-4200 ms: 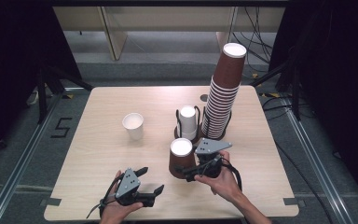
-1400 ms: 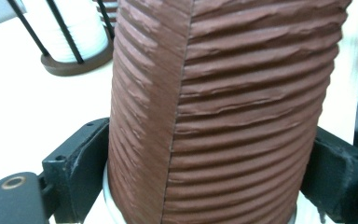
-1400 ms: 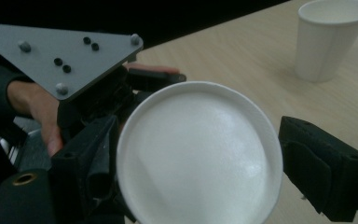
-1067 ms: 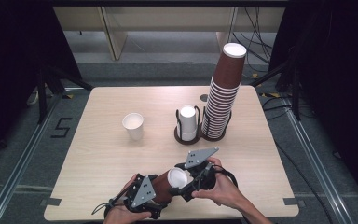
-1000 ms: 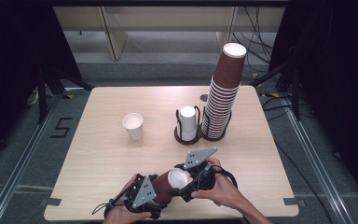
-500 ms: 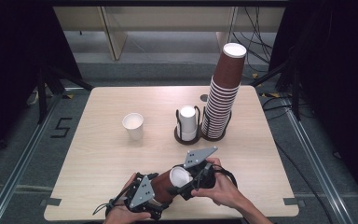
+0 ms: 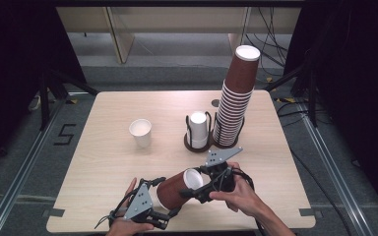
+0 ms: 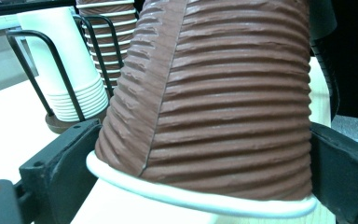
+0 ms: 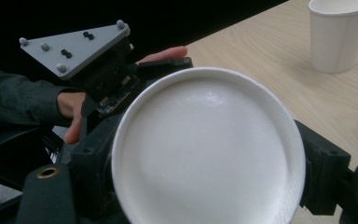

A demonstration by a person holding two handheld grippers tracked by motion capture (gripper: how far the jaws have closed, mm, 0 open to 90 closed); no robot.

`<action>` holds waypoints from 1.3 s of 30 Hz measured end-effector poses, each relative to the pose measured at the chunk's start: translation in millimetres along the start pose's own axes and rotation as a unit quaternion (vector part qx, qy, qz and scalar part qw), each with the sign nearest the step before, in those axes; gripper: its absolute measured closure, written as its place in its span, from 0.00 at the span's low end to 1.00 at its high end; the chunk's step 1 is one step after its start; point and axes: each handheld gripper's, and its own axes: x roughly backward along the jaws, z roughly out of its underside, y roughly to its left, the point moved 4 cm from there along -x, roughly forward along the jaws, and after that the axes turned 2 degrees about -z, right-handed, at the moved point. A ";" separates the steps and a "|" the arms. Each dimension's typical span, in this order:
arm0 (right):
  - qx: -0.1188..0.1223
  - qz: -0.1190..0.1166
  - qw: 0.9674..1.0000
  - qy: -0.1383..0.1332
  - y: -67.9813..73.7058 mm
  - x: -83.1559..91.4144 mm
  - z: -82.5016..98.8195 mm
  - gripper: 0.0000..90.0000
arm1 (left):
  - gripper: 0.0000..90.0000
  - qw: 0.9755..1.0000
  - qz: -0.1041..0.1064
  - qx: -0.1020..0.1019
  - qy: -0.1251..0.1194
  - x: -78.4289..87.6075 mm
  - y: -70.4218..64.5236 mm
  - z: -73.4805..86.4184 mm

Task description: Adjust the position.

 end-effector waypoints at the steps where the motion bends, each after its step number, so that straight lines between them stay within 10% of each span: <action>1: -0.003 -0.002 1.000 -0.001 0.3 0.1 -0.1 0.26 | 0.04 1.000 0.000 0.001 -0.002 -0.7 0.0 0.2; 18: 0.001 -0.005 1.000 0.009 -0.9 0.7 1.0 0.24 | 0.13 1.000 0.011 -0.016 0.025 1.3 1.0 -1.9; 25: 0.044 0.028 0.997 0.049 -0.2 4.4 -1.0 0.17 | 0.14 0.996 0.016 -0.037 0.081 1.7 1.2 1.3; 31: 0.106 0.045 0.989 0.091 6.0 5.5 -4.0 0.18 | 0.14 0.989 0.030 -0.062 0.129 2.3 -2.2 0.1; 39: 0.181 0.048 0.967 0.173 15.2 -1.2 0.2 0.18 | 0.15 0.979 0.040 -0.088 0.178 2.1 -5.8 3.7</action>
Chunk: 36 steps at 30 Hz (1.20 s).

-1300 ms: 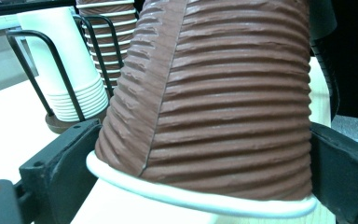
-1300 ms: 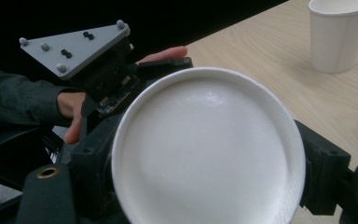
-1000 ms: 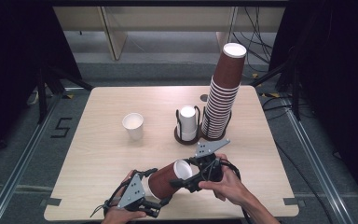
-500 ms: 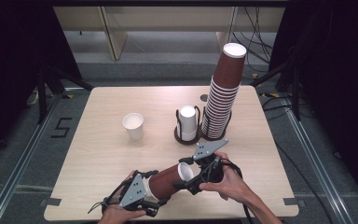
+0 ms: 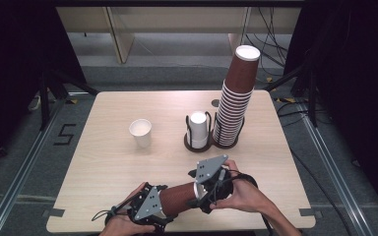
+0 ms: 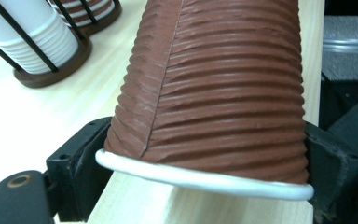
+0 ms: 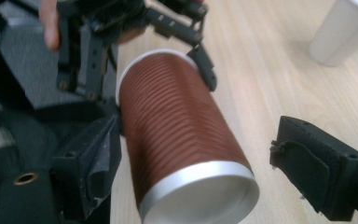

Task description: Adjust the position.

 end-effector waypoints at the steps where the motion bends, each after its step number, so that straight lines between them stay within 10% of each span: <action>1: 0.007 -0.001 1.000 0.009 1.3 -2.0 0.4 0.18 | 0.15 1.000 0.002 -0.003 0.003 -0.2 -0.1 0.1; 27: 0.082 0.011 0.985 0.154 13.4 -40.5 18.9 0.22 | 0.15 0.999 0.017 -0.030 0.041 -0.7 -6.1 0.0; 36: 0.097 0.000 0.983 0.158 11.7 -42.5 22.1 0.25 | 0.09 0.999 0.020 -0.026 0.024 -2.2 -4.6 2.5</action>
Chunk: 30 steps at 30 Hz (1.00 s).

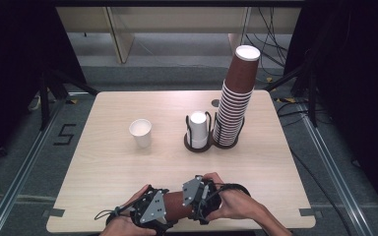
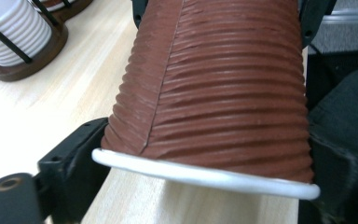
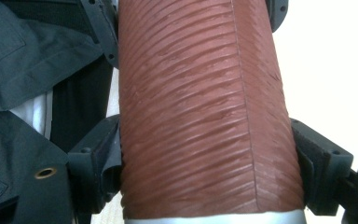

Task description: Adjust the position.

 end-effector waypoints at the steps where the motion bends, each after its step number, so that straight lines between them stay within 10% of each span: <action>1: -0.004 0.000 1.000 -0.006 -1.4 1.9 1.5 0.25 | 0.08 1.000 0.001 0.007 -0.009 0.2 0.7 0.3; 7: -0.001 -0.034 0.996 -0.083 -9.5 12.4 11.2 0.25 | 0.08 0.995 0.017 0.049 -0.089 5.6 4.9 -3.3; 18: -0.027 -0.059 0.986 -0.154 -12.7 28.7 17.8 0.25 | 0.07 0.973 0.045 0.109 -0.196 13.5 10.2 -9.1; 30: -0.038 -0.075 0.979 -0.187 -12.8 30.2 17.1 0.25 | 0.05 0.967 0.048 0.124 -0.216 16.1 11.2 -11.7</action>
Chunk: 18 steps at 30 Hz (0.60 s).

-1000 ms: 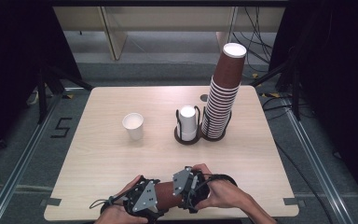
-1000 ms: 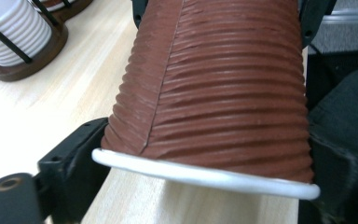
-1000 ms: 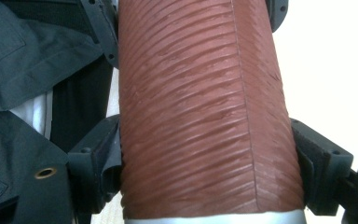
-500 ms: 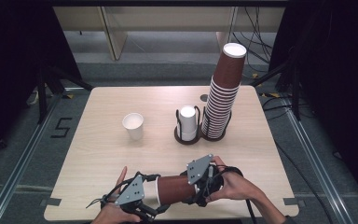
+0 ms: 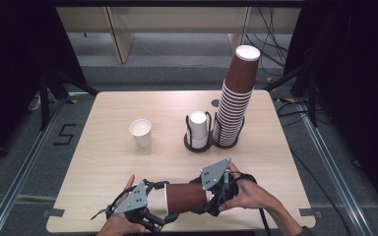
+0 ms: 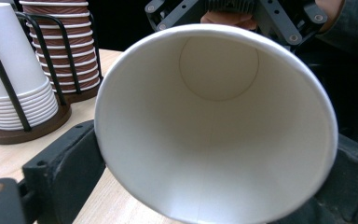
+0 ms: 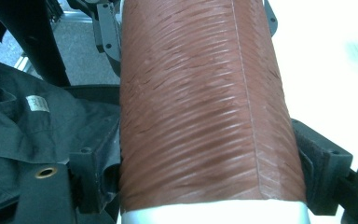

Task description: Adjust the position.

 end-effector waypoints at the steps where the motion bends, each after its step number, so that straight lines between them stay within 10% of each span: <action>1: -0.002 -0.001 1.000 -0.001 0.2 -0.3 -0.2 0.25 | 0.04 1.000 -0.001 -0.002 -0.003 -0.1 -0.2 -0.4; 10: -0.009 -0.003 1.000 0.000 -0.6 -3.8 2.6 0.26 | 0.10 1.000 0.006 -0.009 -0.005 0.5 -0.3 -3.8; 18: 0.006 0.053 0.996 0.070 -0.5 -8.5 3.1 0.18 | 0.13 0.994 -0.029 -0.059 0.085 -1.3 -3.1 -3.9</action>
